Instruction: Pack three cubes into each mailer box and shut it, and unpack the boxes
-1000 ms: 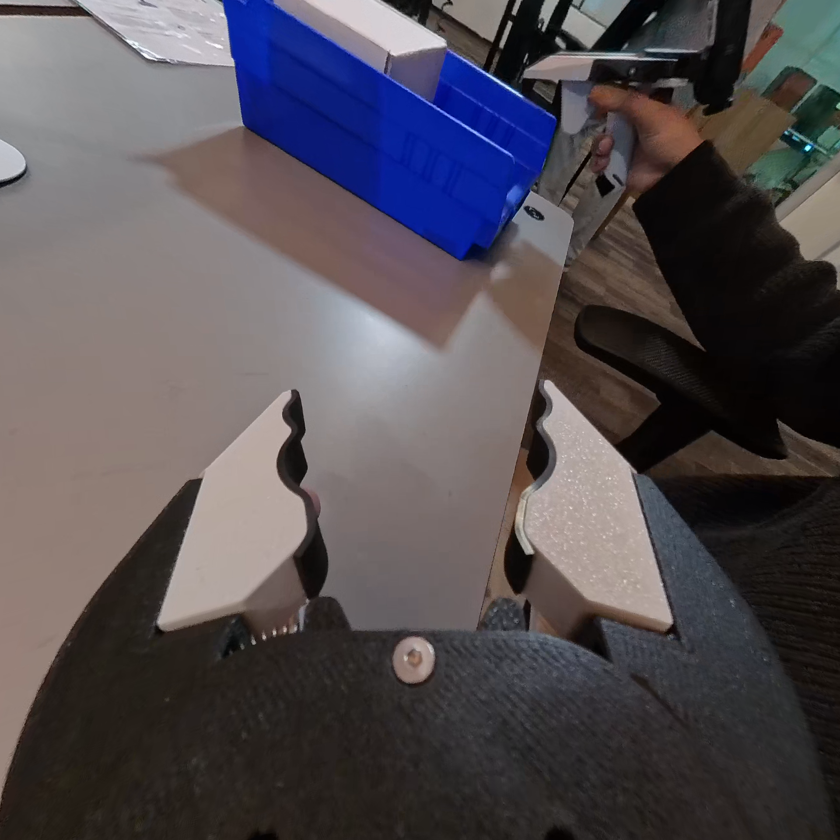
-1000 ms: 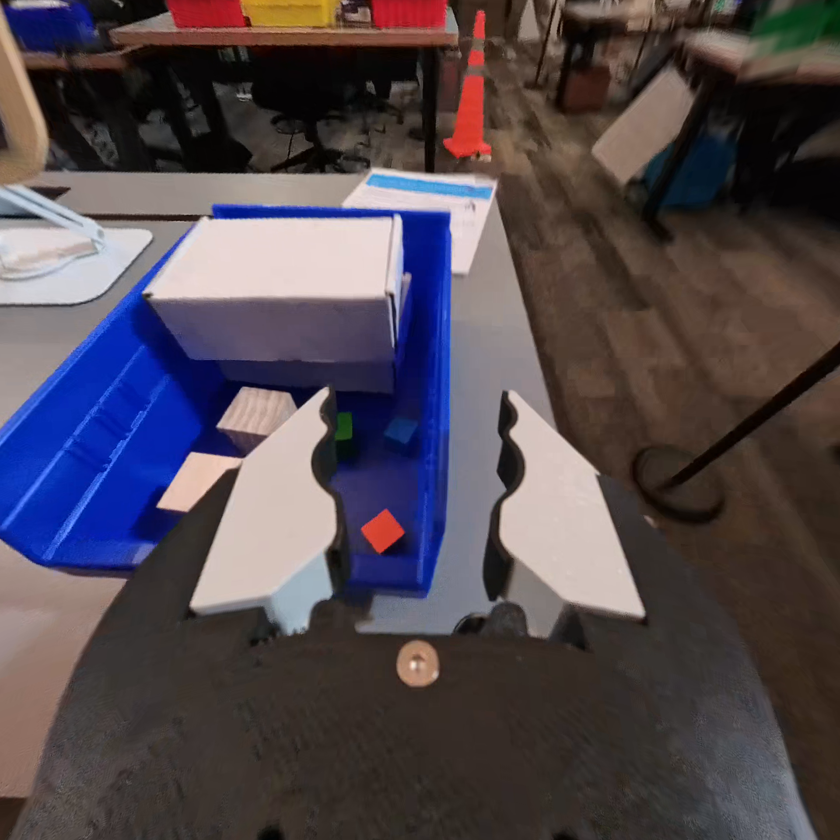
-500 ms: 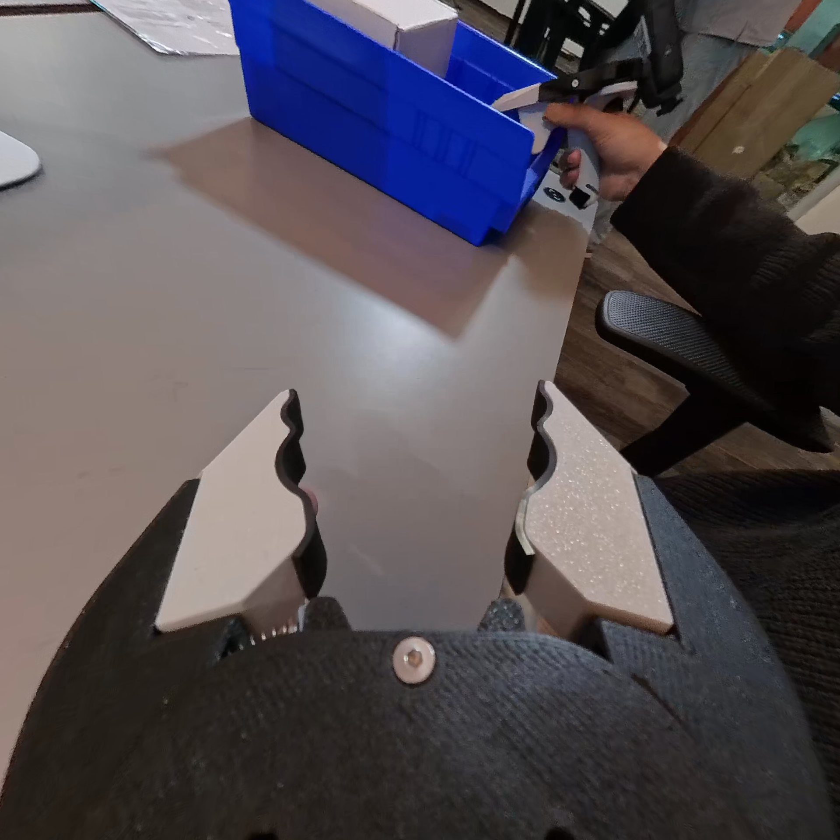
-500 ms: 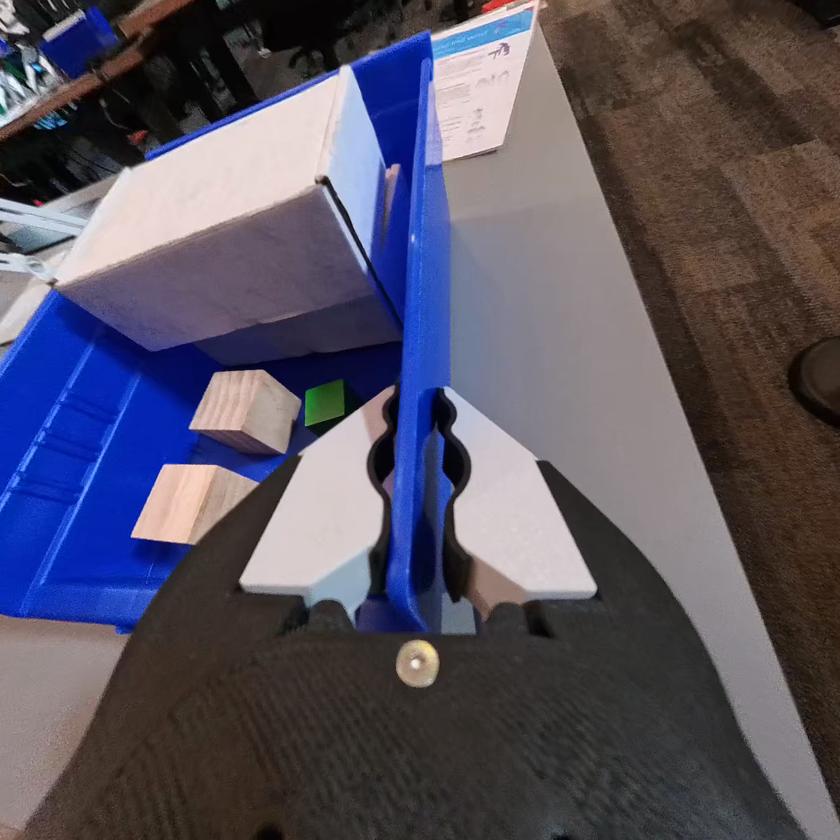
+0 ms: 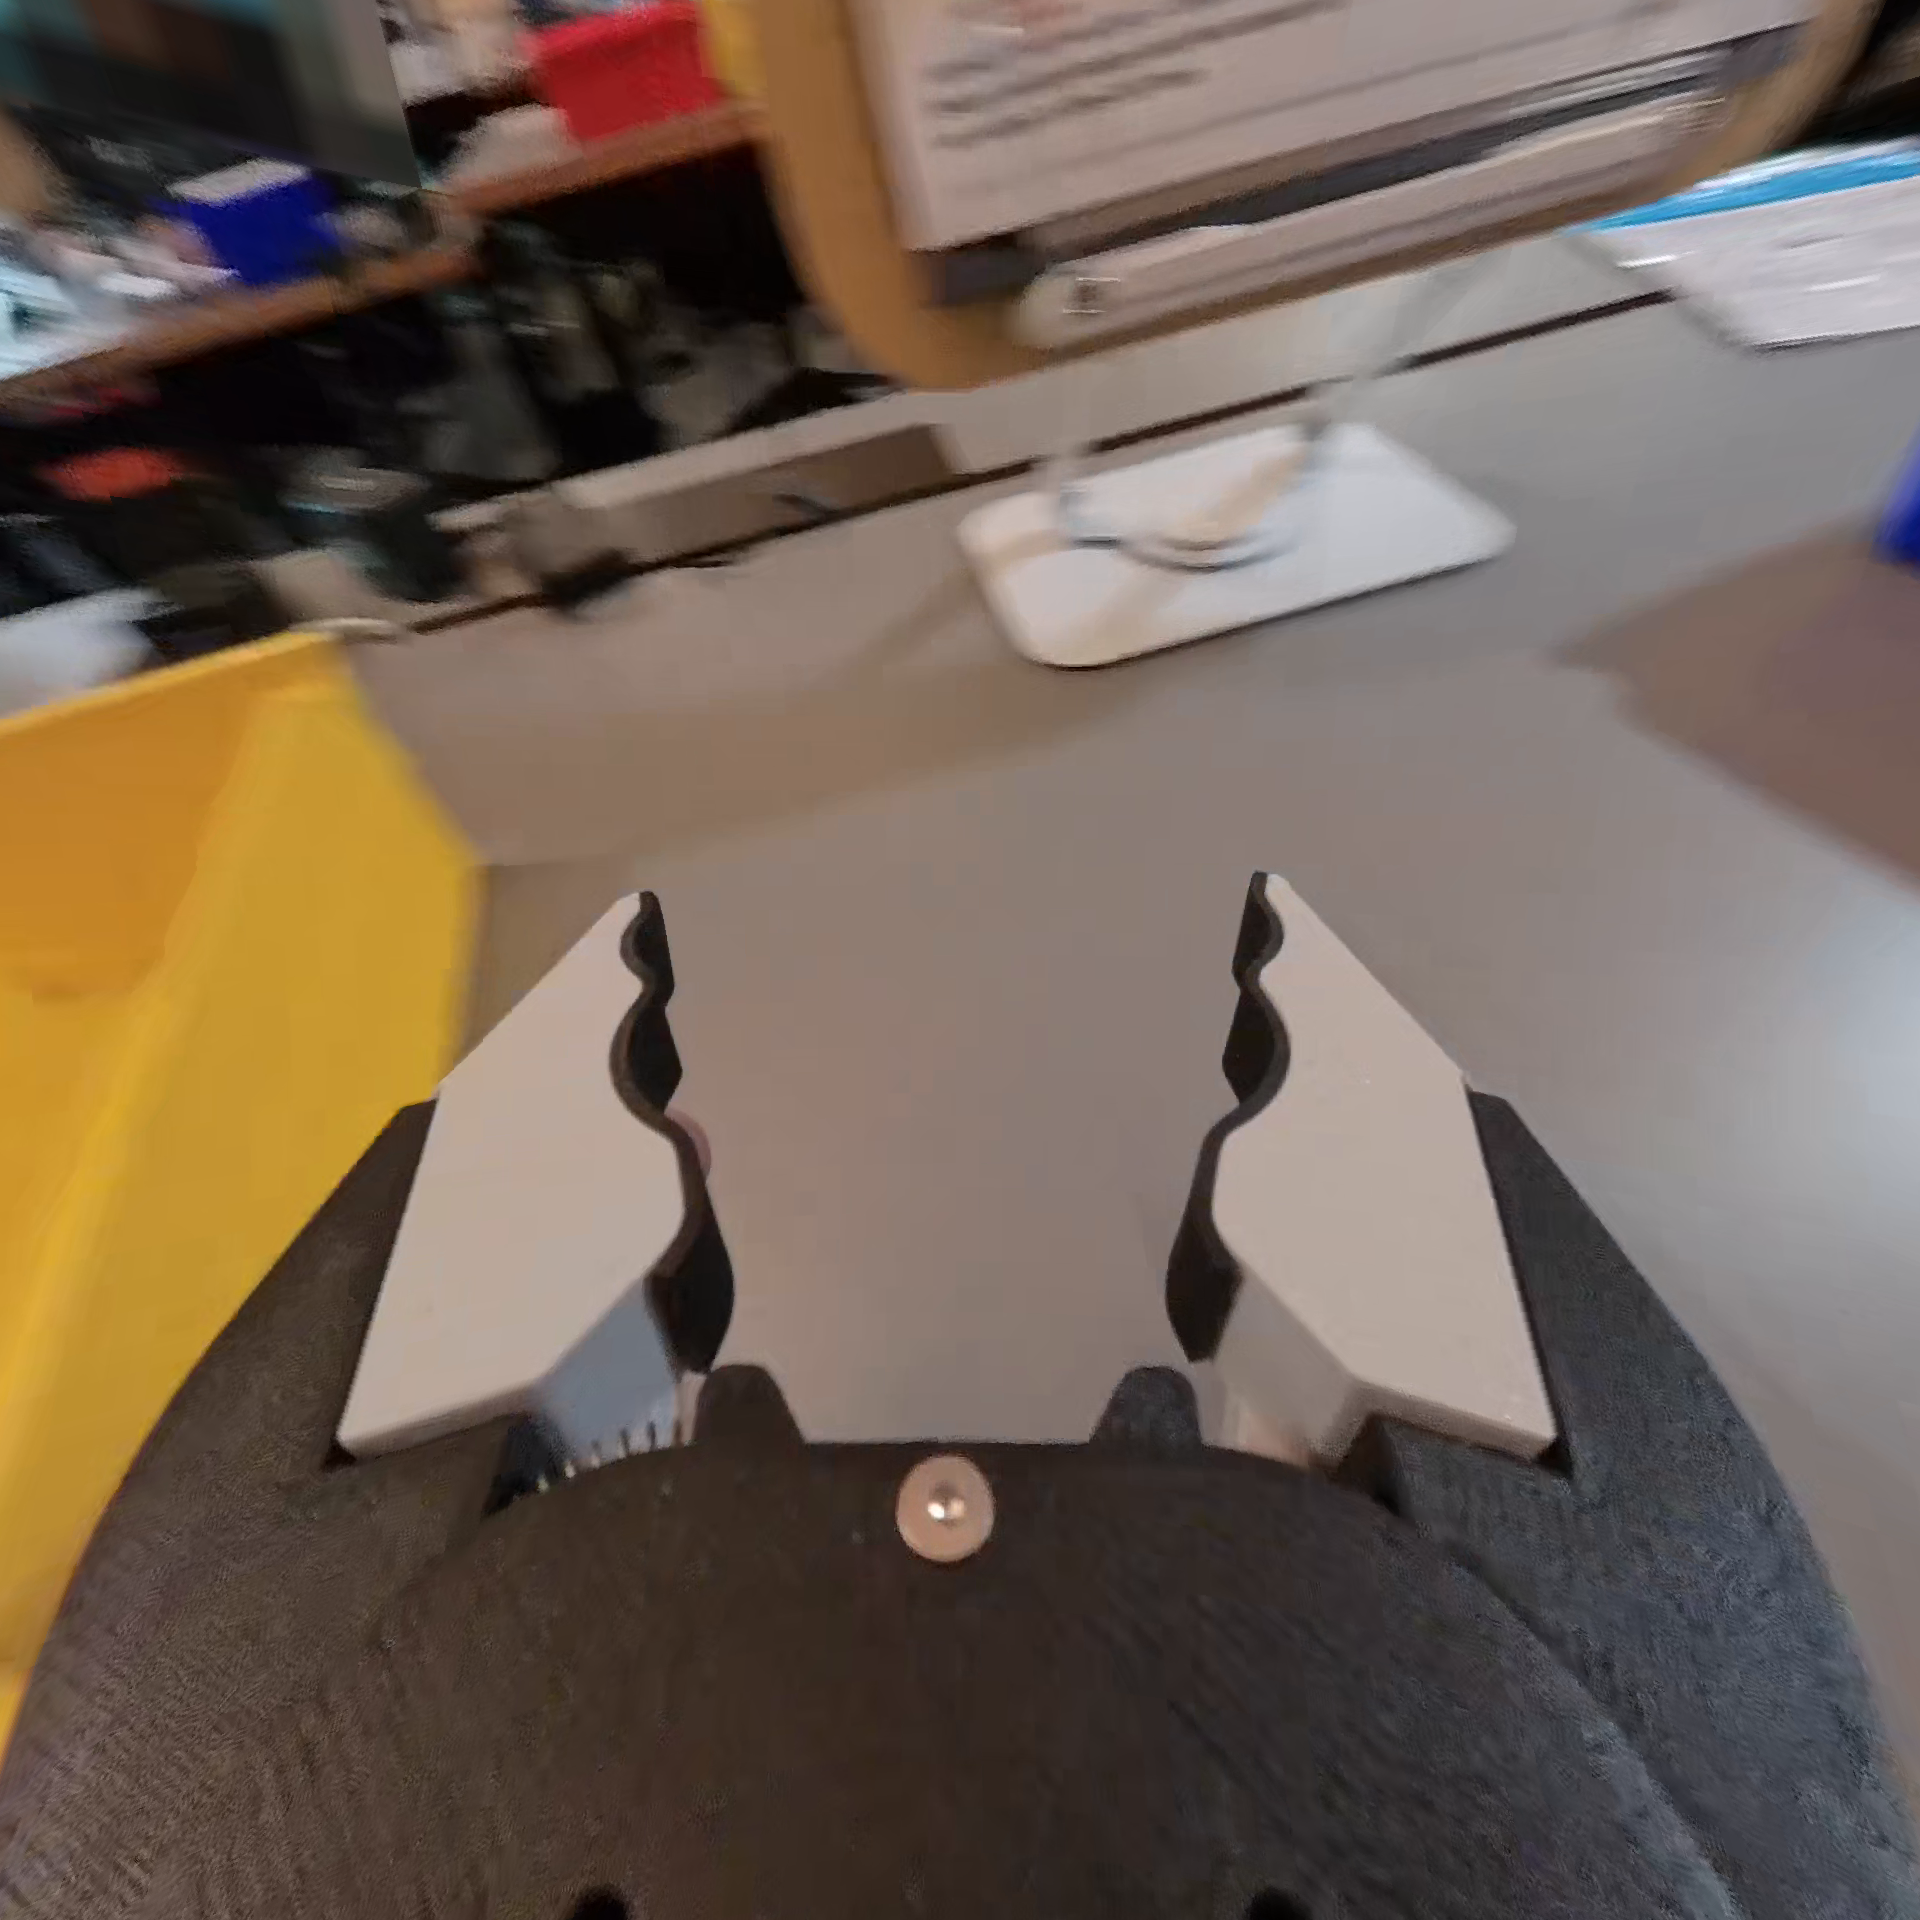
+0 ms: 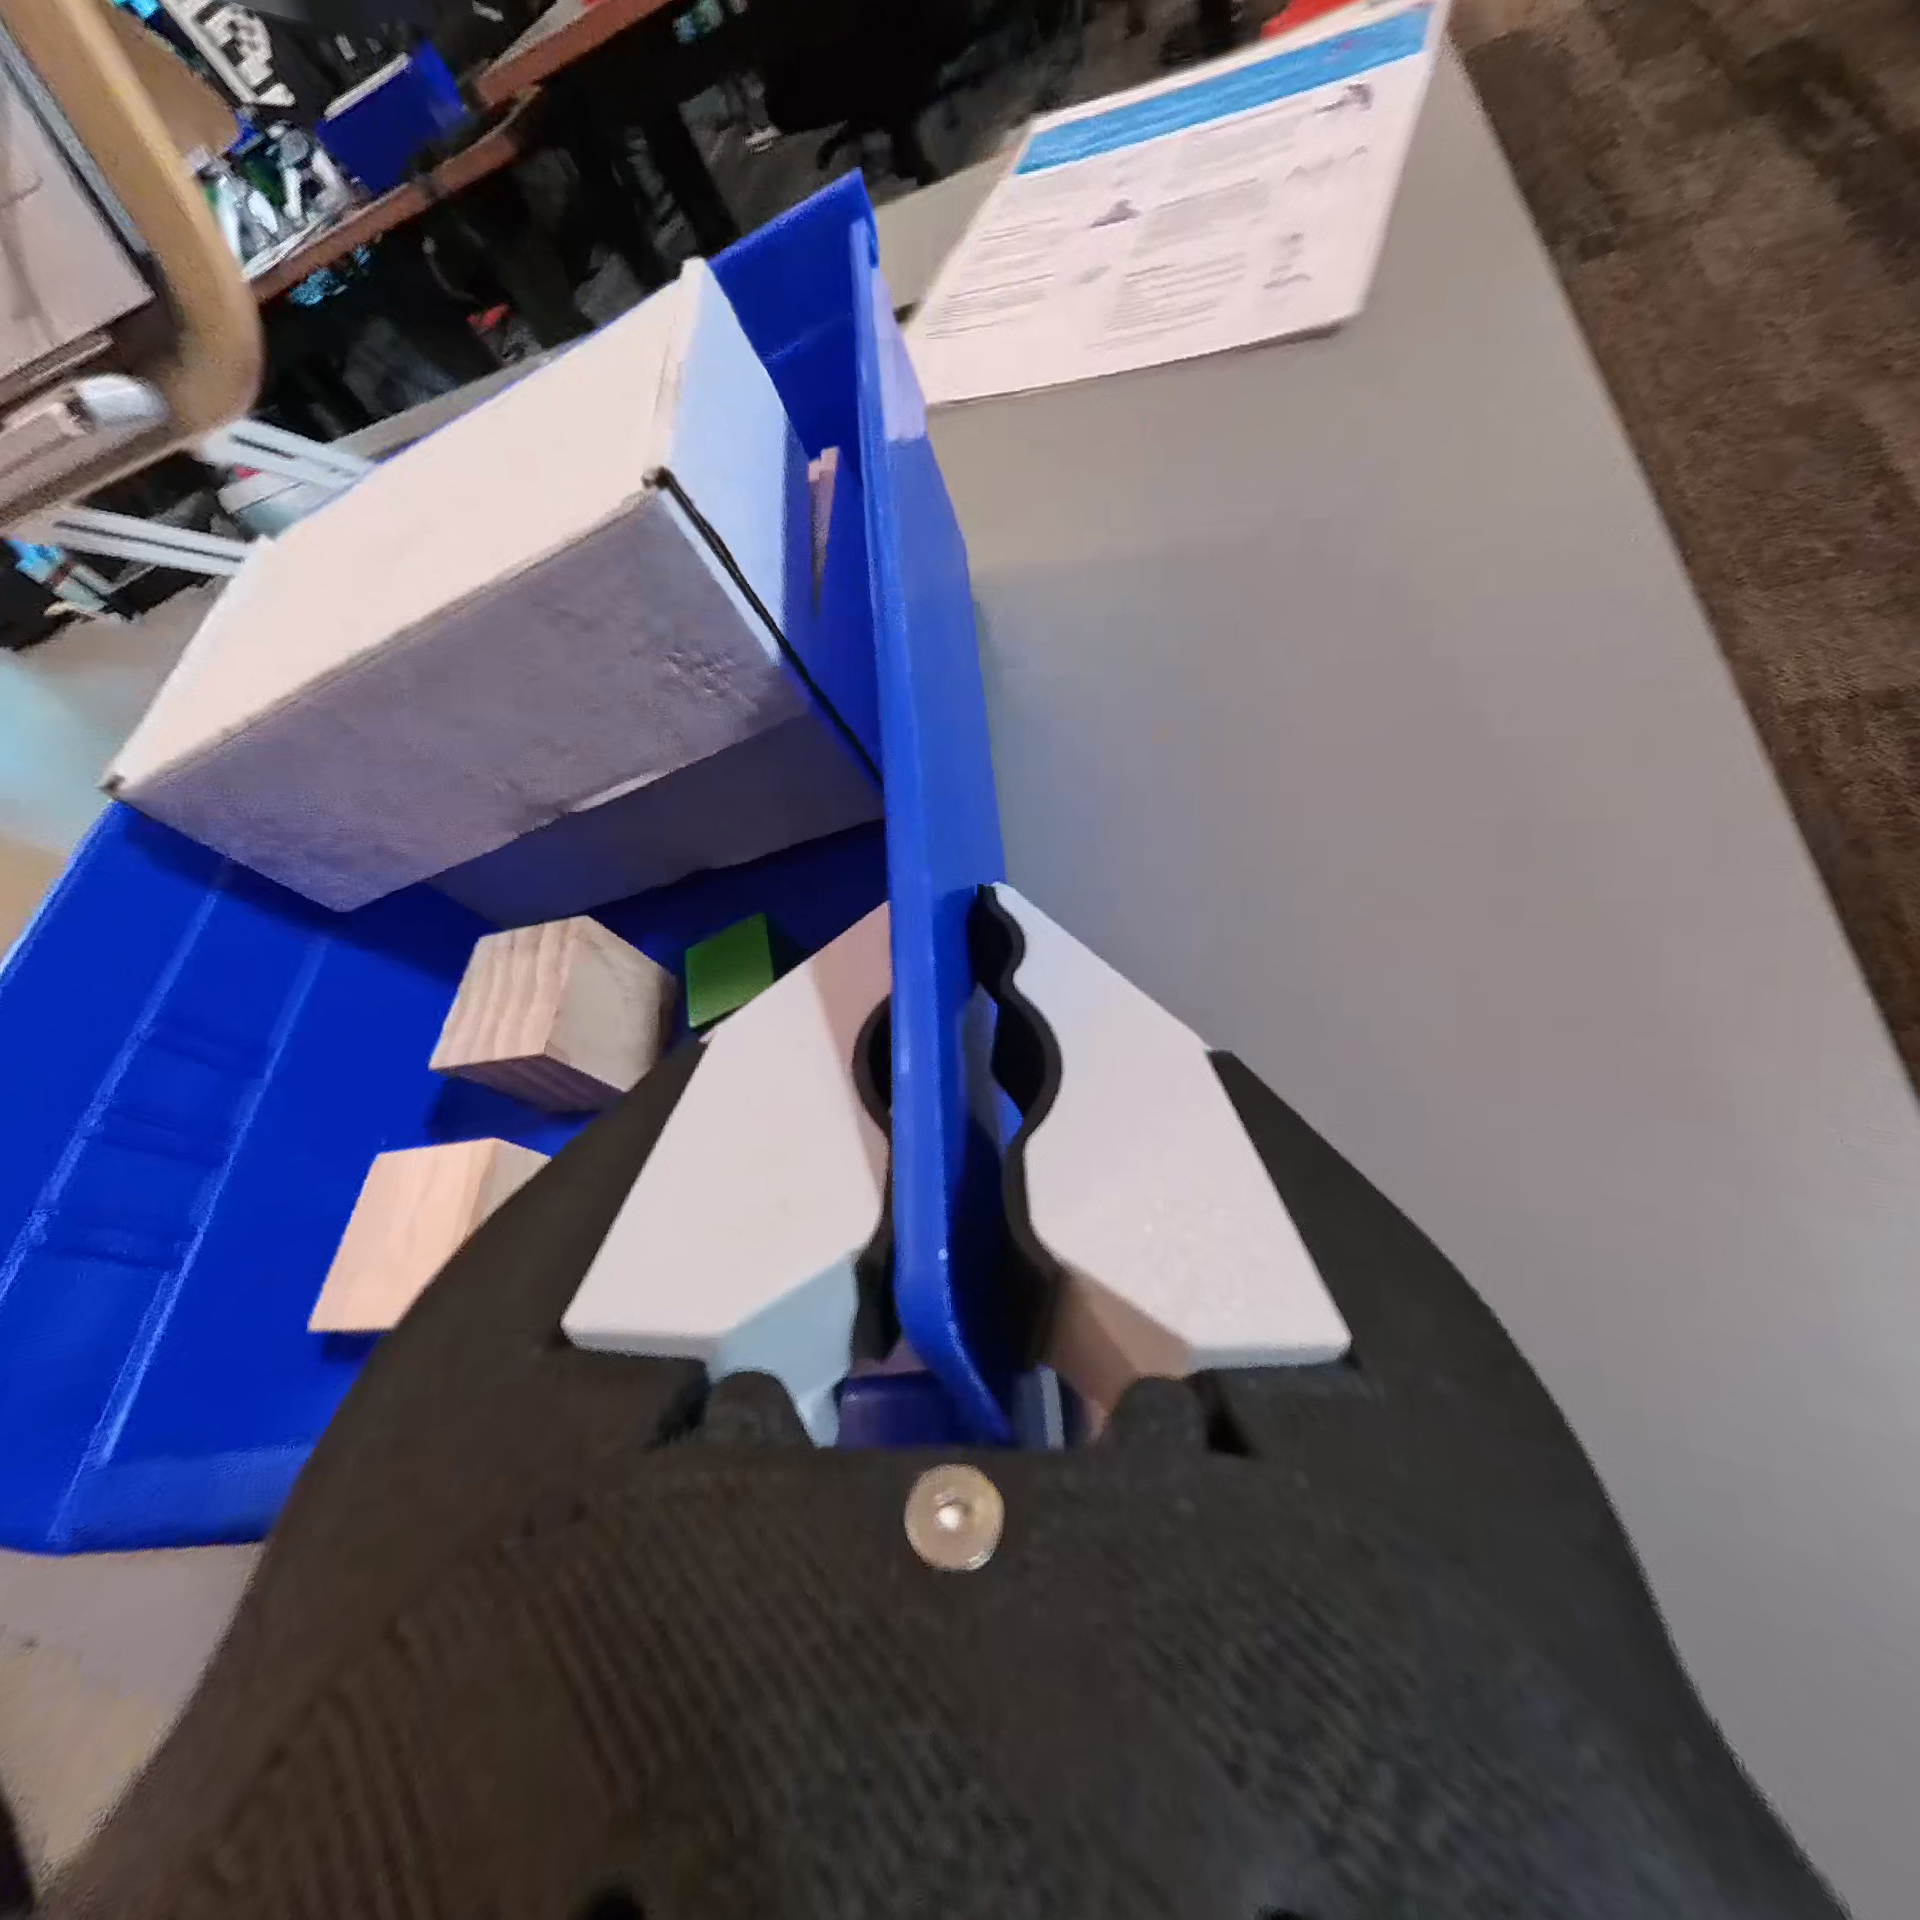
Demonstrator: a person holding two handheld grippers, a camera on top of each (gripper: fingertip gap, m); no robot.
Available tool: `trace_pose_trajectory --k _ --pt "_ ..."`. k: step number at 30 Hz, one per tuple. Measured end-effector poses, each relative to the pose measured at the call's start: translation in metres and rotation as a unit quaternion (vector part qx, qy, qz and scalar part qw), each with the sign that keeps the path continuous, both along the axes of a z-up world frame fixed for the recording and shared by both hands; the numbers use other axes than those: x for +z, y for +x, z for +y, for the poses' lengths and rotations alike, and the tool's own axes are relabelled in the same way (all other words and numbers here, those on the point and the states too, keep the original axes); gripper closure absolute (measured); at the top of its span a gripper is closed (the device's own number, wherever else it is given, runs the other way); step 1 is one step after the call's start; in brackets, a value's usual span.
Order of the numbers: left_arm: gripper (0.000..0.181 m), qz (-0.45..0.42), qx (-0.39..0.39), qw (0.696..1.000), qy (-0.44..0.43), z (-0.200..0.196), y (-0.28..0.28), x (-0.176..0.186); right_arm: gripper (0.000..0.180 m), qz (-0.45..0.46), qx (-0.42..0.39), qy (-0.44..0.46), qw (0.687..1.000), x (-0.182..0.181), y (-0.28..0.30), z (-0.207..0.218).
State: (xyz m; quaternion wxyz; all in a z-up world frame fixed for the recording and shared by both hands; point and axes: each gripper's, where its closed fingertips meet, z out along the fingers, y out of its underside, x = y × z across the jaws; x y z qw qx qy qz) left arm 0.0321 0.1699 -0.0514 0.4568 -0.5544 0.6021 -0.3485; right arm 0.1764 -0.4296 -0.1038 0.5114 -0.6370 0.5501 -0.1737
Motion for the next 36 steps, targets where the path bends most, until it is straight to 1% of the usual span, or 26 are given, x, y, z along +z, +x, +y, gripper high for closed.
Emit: trace_pose_trajectory --k 2,4,5,8,11,14,15,16,17,18,19,21,22,23,27,31,33,36 --pt "0.073 -0.003 0.064 0.997 0.032 0.046 -0.010 0.008 0.173 -0.005 0.023 -0.014 1.000 0.007 -0.001 0.018" --pt "0.071 0.001 0.109 0.992 0.055 0.082 -0.024 0.011 0.172 -0.011 0.049 -0.024 0.998 0.013 -0.003 0.040" --pt "0.073 0.001 0.131 0.989 0.066 0.097 -0.032 0.010 0.172 -0.013 0.064 -0.026 0.998 0.016 -0.004 0.052" --pt "0.073 0.017 0.176 0.978 0.109 0.133 -0.051 0.002 0.172 -0.012 0.109 -0.018 0.994 0.020 -0.009 0.092" --pt "0.073 0.059 0.210 0.967 0.134 0.164 -0.058 -0.022 0.173 -0.009 0.154 0.001 0.988 0.023 -0.014 0.136" --pt "0.083 0.080 0.229 0.961 0.136 0.187 -0.061 -0.040 0.173 -0.002 0.196 0.020 0.980 0.023 -0.020 0.183" --pt "0.090 0.082 0.229 0.961 0.129 0.192 -0.061 -0.045 0.173 0.001 0.210 0.025 0.977 0.023 -0.023 0.198" --pt "0.113 0.087 0.219 0.964 0.123 0.194 -0.061 -0.051 0.173 0.003 0.224 0.028 0.974 0.023 -0.026 0.213" --pt "0.128 0.089 0.206 0.967 0.116 0.194 -0.060 -0.056 0.173 0.005 0.237 0.029 0.971 0.023 -0.029 0.227" --pt "0.134 0.081 0.190 0.971 0.122 0.192 -0.058 -0.055 0.173 0.006 0.249 0.030 0.968 0.022 -0.033 0.241" --pt "0.153 0.086 0.163 0.974 0.131 0.186 -0.055 -0.056 0.173 0.007 0.260 0.030 0.965 0.021 -0.036 0.255" --pt "0.166 0.090 0.141 0.979 0.118 0.177 -0.053 -0.057 0.173 0.009 0.278 0.027 0.960 0.018 -0.043 0.279" --pt "0.173 0.089 0.126 0.984 0.090 0.171 -0.051 -0.058 0.172 0.009 0.286 0.024 0.958 0.017 -0.047 0.290" --pt "0.174 0.083 0.129 0.986 0.071 0.170 -0.052 -0.056 0.172 0.009 0.293 0.019 0.956 0.015 -0.050 0.300" --pt "0.174 0.060 0.132 0.988 0.048 0.175 -0.058 -0.041 0.173 0.007 0.313 0.003 0.950 0.013 -0.058 0.334" --pt "0.174 0.022 0.143 0.989 0.004 0.178 -0.066 -0.015 0.173 0.010 0.316 0.005 0.949 0.009 -0.061 0.372" --pt "0.174 0.009 0.144 0.990 0.003 0.180 -0.071 -0.003 0.173 0.023 0.310 0.010 0.950 0.005 -0.060 0.395" --pt "0.174 -0.002 0.153 0.988 0.024 0.182 -0.080 0.015 0.172 0.042 0.294 0.029 0.955 -0.001 -0.055 0.437"
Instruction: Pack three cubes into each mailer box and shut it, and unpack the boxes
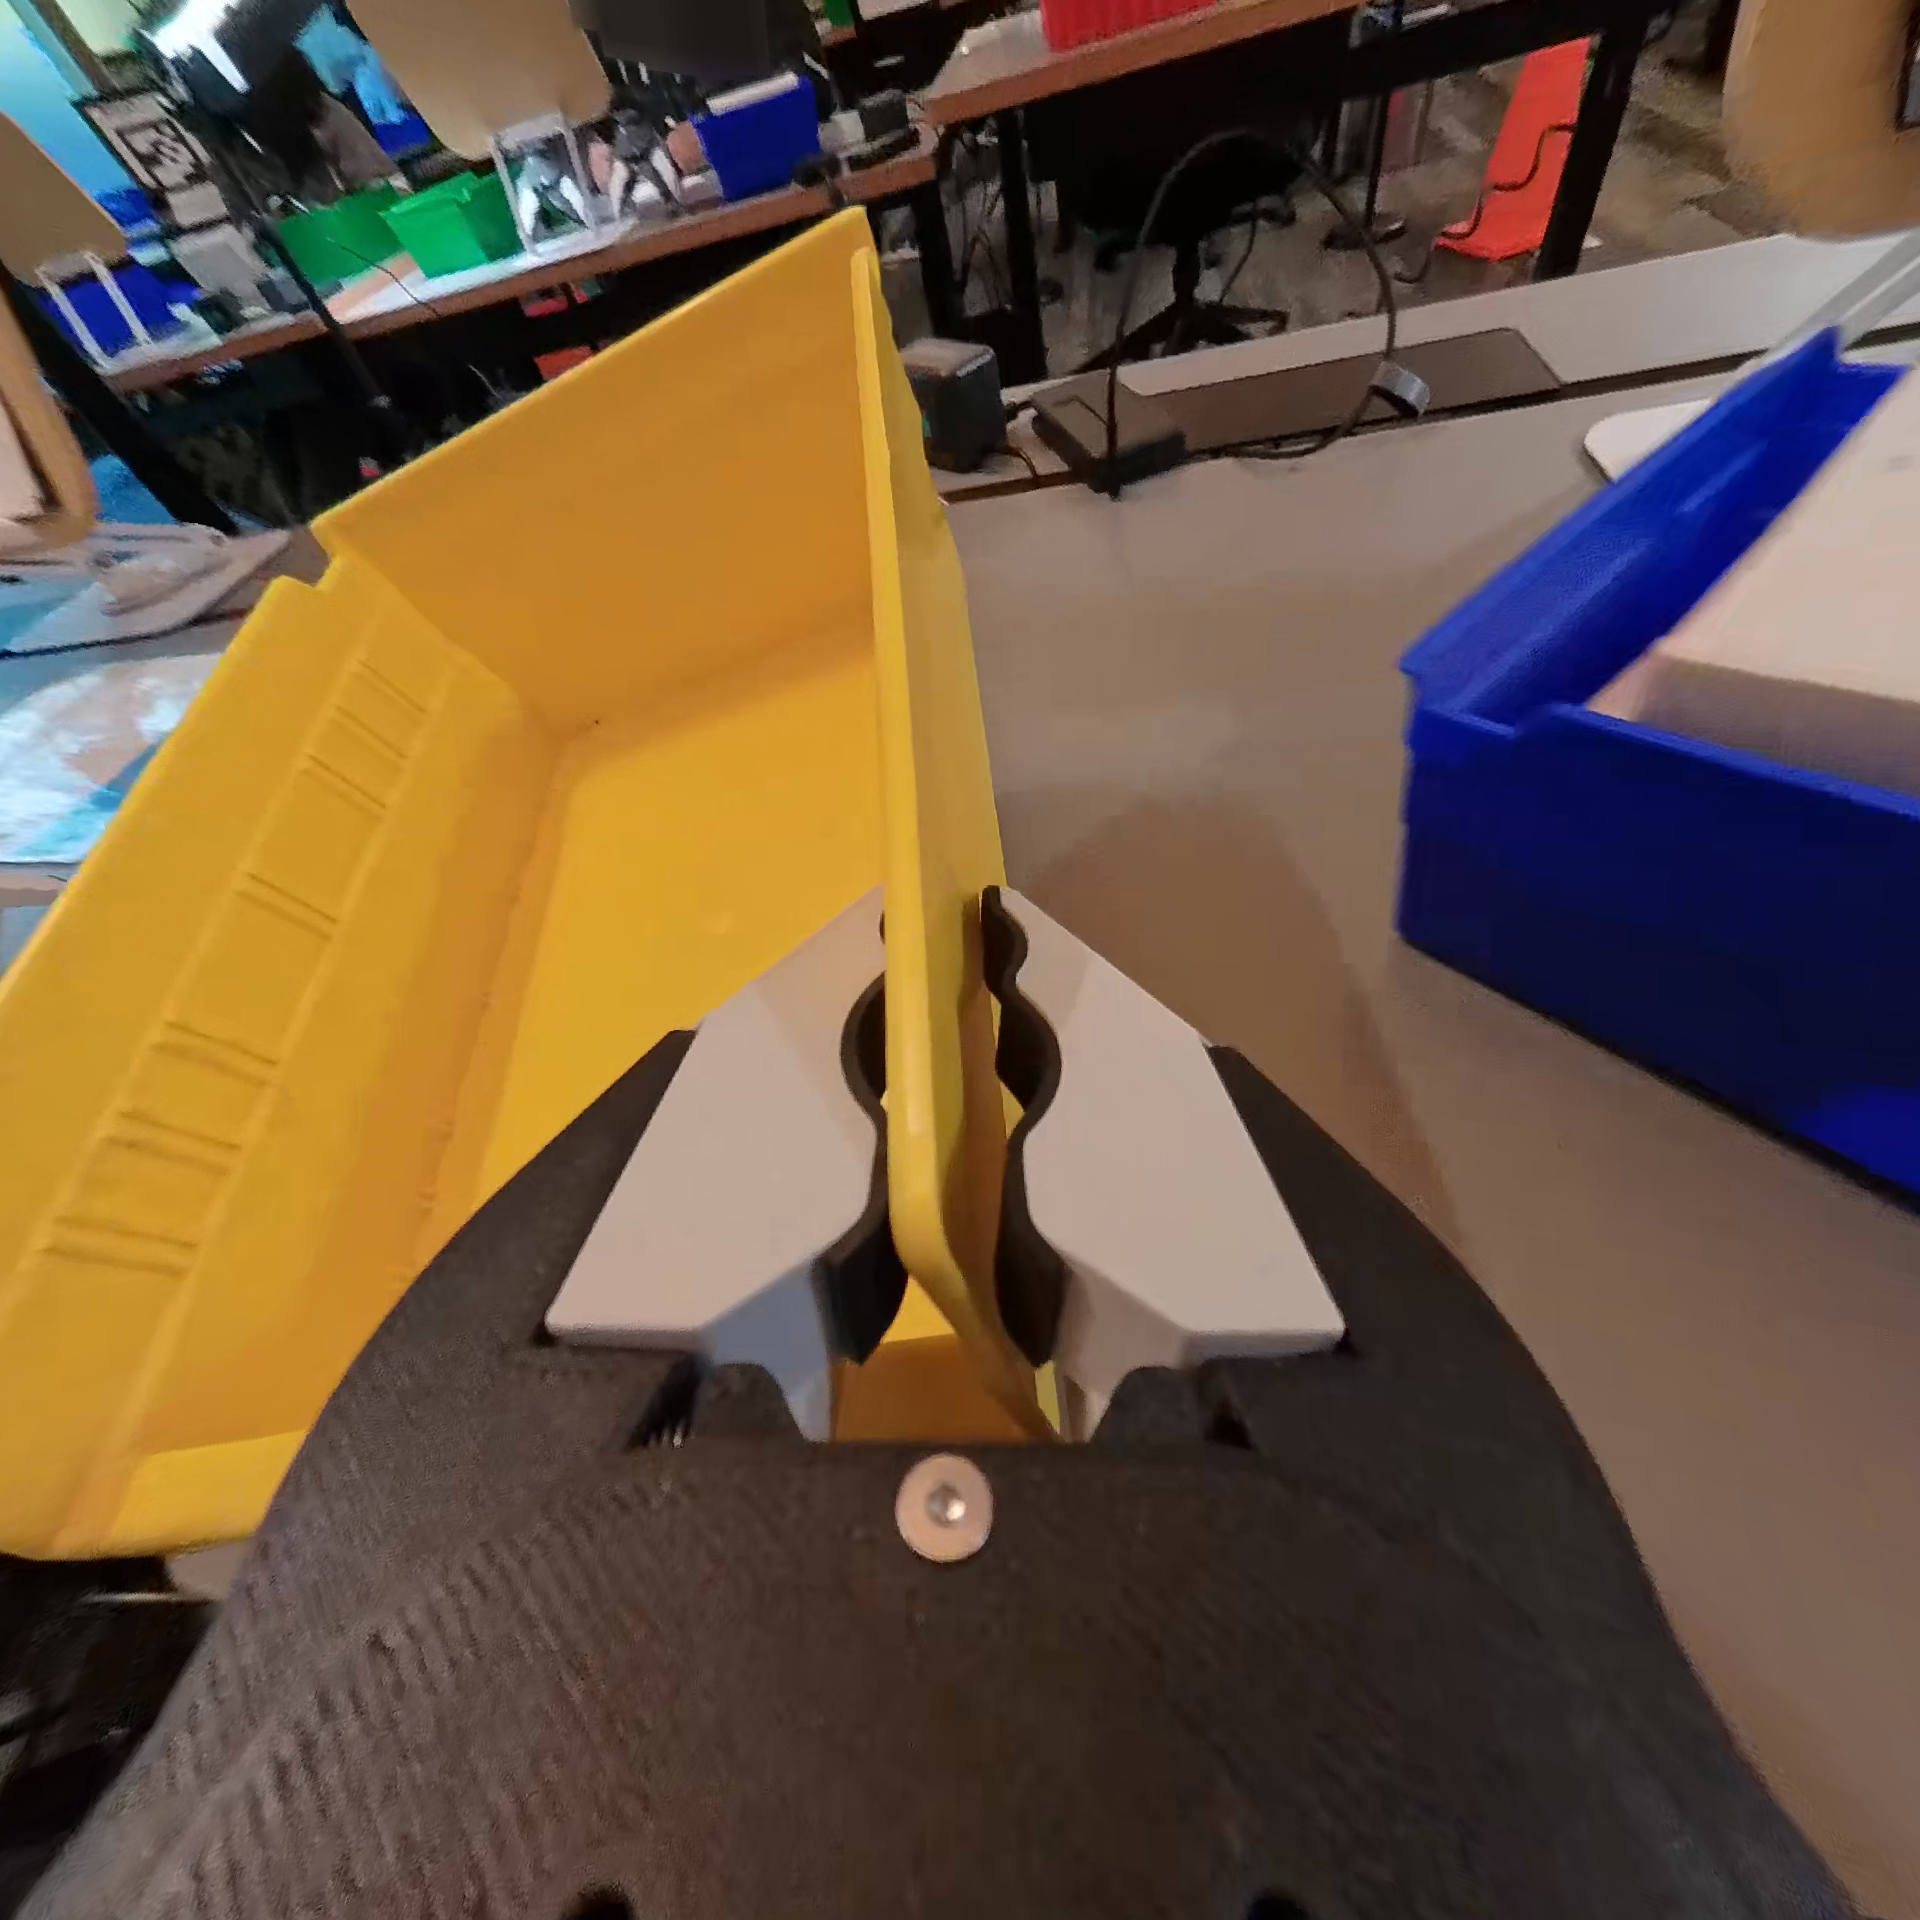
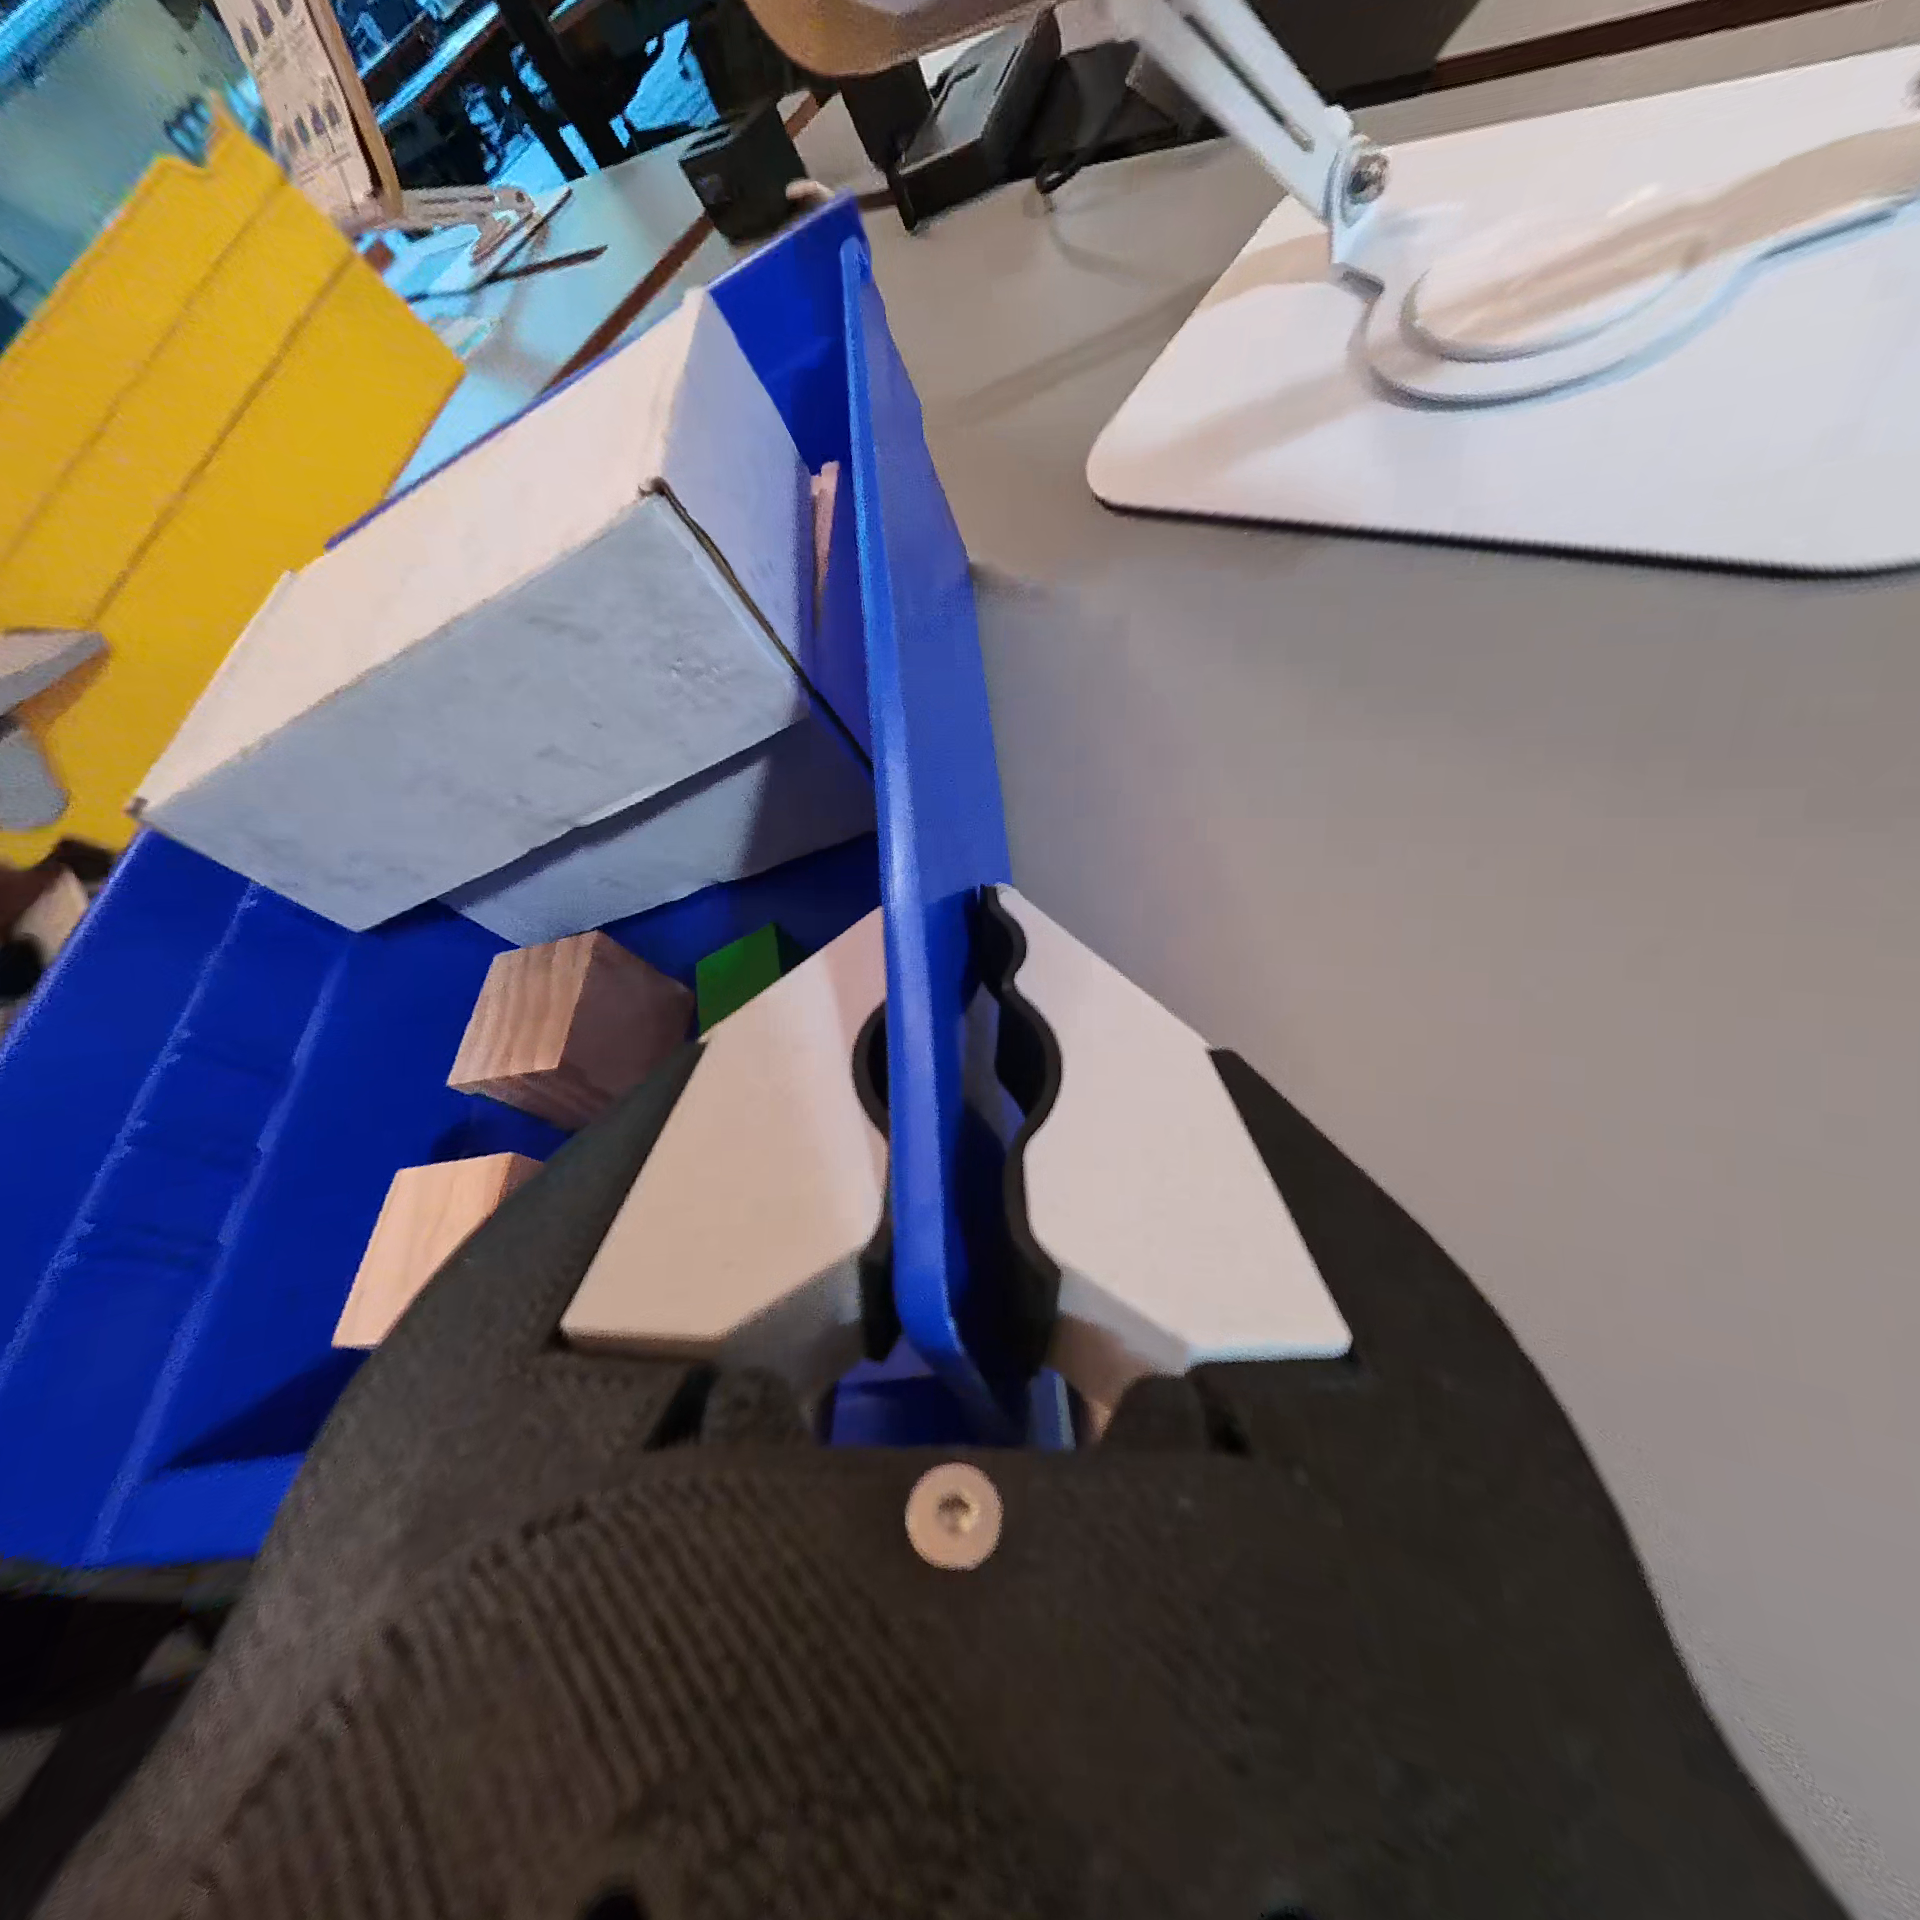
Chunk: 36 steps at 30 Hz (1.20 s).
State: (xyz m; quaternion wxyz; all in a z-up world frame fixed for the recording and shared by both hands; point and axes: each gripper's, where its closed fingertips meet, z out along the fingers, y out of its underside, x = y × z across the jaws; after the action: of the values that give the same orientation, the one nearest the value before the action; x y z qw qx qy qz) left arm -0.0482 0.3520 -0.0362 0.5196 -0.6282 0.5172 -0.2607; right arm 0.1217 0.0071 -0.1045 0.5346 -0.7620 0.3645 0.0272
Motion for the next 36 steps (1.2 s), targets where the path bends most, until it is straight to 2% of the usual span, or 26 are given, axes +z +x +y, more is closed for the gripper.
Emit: trace_pose_trajectory --k 6,9,11,14,16,21,24,27,29,31,32,36 --pt "0.174 -0.024 0.019 0.999 0.033 -0.003 -0.021 0.043 0.168 -0.033 -0.056 0.026 0.998 0.000 0.003 0.091" --pt "0.174 -0.038 0.020 0.998 0.046 -0.007 -0.032 0.067 0.159 -0.034 -0.057 0.032 0.997 0.002 -0.015 0.139" --pt "0.174 -0.049 0.018 0.997 0.058 -0.012 -0.039 0.083 0.143 -0.023 -0.039 0.032 0.998 0.004 -0.036 0.173" --pt "0.174 -0.069 0.015 0.994 0.080 -0.024 -0.051 0.110 0.101 -0.021 -0.018 0.012 1.000 0.005 -0.070 0.221" --pt "0.174 -0.085 0.010 0.992 0.095 -0.033 -0.058 0.128 0.088 -0.034 0.017 -0.005 0.999 0.006 -0.094 0.252" --pt "0.174 -0.107 -0.009 0.987 0.121 -0.056 -0.066 0.153 0.080 -0.003 0.084 0.011 0.996 0.008 -0.145 0.316" --pt "0.174 -0.106 -0.020 0.987 0.119 -0.065 -0.065 0.153 0.085 0.019 0.125 0.012 0.992 0.009 -0.167 0.334" --pt "0.174 -0.098 -0.035 0.989 0.109 -0.071 -0.061 0.146 0.087 0.029 0.162 0.032 0.986 0.016 -0.177 0.328" --pt "0.174 -0.095 -0.052 0.989 0.101 -0.079 -0.060 0.143 0.087 -0.005 0.175 0.107 0.979 0.044 -0.172 0.305" --pt "0.174 -0.095 -0.079 0.987 0.098 -0.089 -0.060 0.142 0.093 -0.067 0.171 0.206 0.961 0.081 -0.159 0.261" --pt "0.174 -0.097 -0.094 0.986 0.097 -0.095 -0.061 0.142 0.093 -0.092 0.164 0.227 0.956 0.090 -0.150 0.234" --pt "0.174 -0.099 -0.155 0.978 0.096 -0.137 -0.060 0.142 0.094 -0.188 0.118 0.168 0.960 0.080 -0.108 0.112"
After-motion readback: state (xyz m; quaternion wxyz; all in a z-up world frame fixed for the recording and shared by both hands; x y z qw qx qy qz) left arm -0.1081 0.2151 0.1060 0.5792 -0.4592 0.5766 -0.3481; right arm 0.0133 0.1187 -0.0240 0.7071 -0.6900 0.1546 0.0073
